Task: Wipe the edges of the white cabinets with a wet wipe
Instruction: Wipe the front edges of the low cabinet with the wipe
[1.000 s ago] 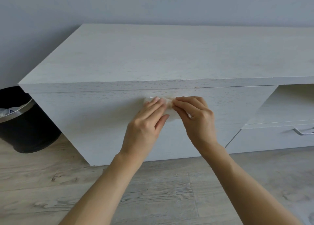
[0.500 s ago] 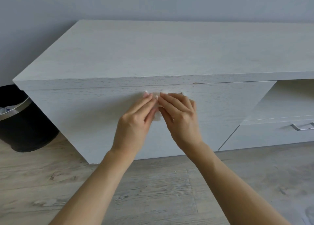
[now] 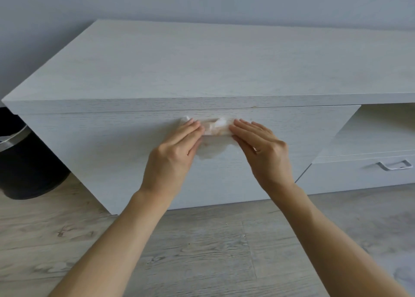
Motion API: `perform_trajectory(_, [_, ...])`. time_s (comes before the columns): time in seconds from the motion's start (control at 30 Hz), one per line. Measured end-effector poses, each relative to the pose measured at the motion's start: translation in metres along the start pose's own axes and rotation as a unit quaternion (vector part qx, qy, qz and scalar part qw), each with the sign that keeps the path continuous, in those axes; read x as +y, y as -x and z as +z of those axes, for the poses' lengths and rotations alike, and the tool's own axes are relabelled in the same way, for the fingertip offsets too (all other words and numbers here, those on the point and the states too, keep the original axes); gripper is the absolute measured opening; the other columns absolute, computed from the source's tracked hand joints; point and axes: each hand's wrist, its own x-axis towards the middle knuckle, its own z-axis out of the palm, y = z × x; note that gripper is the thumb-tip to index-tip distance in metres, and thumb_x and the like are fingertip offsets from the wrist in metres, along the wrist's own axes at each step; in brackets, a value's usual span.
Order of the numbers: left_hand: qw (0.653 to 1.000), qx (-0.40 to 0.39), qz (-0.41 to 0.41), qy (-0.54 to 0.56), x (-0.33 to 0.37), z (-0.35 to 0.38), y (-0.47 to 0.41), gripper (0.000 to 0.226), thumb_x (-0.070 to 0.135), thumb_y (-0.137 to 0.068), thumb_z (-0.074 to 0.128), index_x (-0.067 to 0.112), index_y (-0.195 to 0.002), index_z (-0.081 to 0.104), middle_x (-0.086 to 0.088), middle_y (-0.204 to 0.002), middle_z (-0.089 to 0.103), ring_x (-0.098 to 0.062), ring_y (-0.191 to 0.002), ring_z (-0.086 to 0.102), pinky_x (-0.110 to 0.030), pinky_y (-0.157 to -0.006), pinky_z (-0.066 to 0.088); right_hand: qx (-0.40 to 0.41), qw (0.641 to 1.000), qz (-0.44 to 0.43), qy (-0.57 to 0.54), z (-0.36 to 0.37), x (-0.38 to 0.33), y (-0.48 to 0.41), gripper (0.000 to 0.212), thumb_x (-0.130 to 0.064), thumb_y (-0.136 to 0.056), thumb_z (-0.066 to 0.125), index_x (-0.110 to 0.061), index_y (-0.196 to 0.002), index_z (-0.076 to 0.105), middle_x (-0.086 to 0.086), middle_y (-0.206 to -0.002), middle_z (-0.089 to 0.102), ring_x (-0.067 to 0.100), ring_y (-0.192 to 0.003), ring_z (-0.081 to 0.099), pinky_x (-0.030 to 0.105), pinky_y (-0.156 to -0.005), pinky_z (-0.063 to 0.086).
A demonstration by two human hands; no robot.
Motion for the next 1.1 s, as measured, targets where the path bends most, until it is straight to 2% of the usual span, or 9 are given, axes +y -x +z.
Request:
perform_trajectory(0.17, [0.999,-0.007,0.024,0.019,0.021,0.013,-0.008,0.022,0.0,-0.078,0.07,-0.002,-0.1,0.07,-0.013,-0.103,0.07,-0.024,-0.099,0.066,-0.042,-0.087,0.053,0.001,1.0,0.007,-0.016,0.01,-0.011,0.0,0.017,-0.002,-0.077,0.071,0.0,-0.094,0.071,0.014,-0.1,0.07,0.024,-0.101,0.063,0.035,-0.093,0.045])
perform_trajectory(0.27, [0.999,0.002,-0.015,0.04,0.007,0.005,-0.011,0.017,0.002,-0.077,0.071,-0.001,-0.094,0.072,-0.012,-0.098,0.072,-0.022,-0.094,0.068,-0.035,-0.083,0.055,0.014,0.998,0.037,-0.048,0.009,-0.01,-0.003,0.016,-0.002,-0.076,0.073,-0.001,-0.091,0.072,0.012,-0.096,0.071,0.022,-0.097,0.065,0.038,-0.09,0.048])
perform_trajectory(0.47, [0.998,0.019,-0.044,0.04,-0.012,-0.007,-0.009,0.015,0.001,-0.072,0.075,-0.002,-0.087,0.073,-0.014,-0.09,0.072,-0.022,-0.088,0.067,-0.023,-0.087,0.047,0.003,0.993,0.075,-0.092,0.023,-0.024,-0.013,0.006,-0.008,-0.074,0.075,-0.003,-0.078,0.073,0.008,-0.075,0.072,0.022,-0.074,0.064,0.034,-0.089,0.047])
perform_trajectory(0.63, [0.995,0.009,-0.06,0.076,0.007,0.008,-0.02,0.013,0.002,-0.068,0.077,0.002,-0.08,0.074,-0.008,-0.078,0.072,-0.026,-0.074,0.061,-0.024,-0.071,0.043,0.002,0.993,0.084,-0.08,0.009,-0.003,-0.011,0.008,-0.006,-0.074,0.075,-0.003,-0.081,0.073,0.006,-0.082,0.072,0.017,-0.08,0.065,0.036,-0.1,0.041])
perform_trajectory(0.73, [0.994,0.003,-0.054,0.09,0.009,0.008,-0.022,0.013,0.002,-0.068,0.076,0.003,-0.081,0.074,-0.007,-0.077,0.072,-0.024,-0.072,0.061,-0.023,-0.069,0.043,-0.015,0.99,0.107,-0.092,0.013,-0.008,-0.012,0.007,-0.007,-0.076,0.074,-0.005,-0.083,0.073,0.005,-0.082,0.071,0.019,-0.084,0.064,0.027,-0.1,0.039])
perform_trajectory(0.8, [0.996,0.005,-0.047,0.075,-0.002,0.001,-0.018,0.014,0.003,-0.068,0.076,0.003,-0.083,0.074,-0.006,-0.08,0.073,-0.023,-0.074,0.06,-0.02,-0.071,0.043,-0.032,0.988,0.11,-0.104,0.021,-0.017,-0.014,0.007,-0.008,-0.076,0.074,-0.005,-0.082,0.072,0.006,-0.078,0.071,0.022,-0.084,0.063,0.015,-0.094,0.037])
perform_trajectory(0.83, [0.997,0.009,-0.045,0.066,-0.008,-0.002,-0.016,0.015,0.003,-0.069,0.076,0.003,-0.083,0.074,-0.006,-0.081,0.073,-0.022,-0.076,0.06,-0.019,-0.073,0.042,-0.038,0.988,0.105,-0.106,0.025,-0.02,-0.015,0.008,-0.008,-0.075,0.074,-0.004,-0.082,0.072,0.007,-0.076,0.07,0.024,-0.082,0.063,0.014,-0.09,0.037])
perform_trajectory(0.97, [0.997,0.022,-0.051,0.057,-0.017,-0.006,-0.013,0.016,0.006,-0.069,0.077,0.003,-0.084,0.073,-0.007,-0.084,0.072,-0.017,-0.079,0.058,-0.014,-0.076,0.041,-0.004,0.992,0.1,-0.08,0.019,-0.014,-0.012,0.009,-0.011,-0.073,0.076,-0.006,-0.08,0.073,0.004,-0.076,0.071,0.014,-0.082,0.059,0.03,-0.085,0.045])
perform_trajectory(1.1, [0.997,0.011,-0.031,0.066,-0.004,0.005,-0.018,0.013,0.002,-0.068,0.078,0.003,-0.08,0.074,-0.006,-0.077,0.072,-0.025,-0.071,0.06,-0.022,-0.068,0.042,0.015,0.991,0.101,-0.083,0.017,-0.009,-0.008,0.01,-0.006,-0.073,0.076,-0.007,-0.082,0.073,0.003,-0.081,0.071,0.009,-0.087,0.057,0.04,-0.084,0.049])
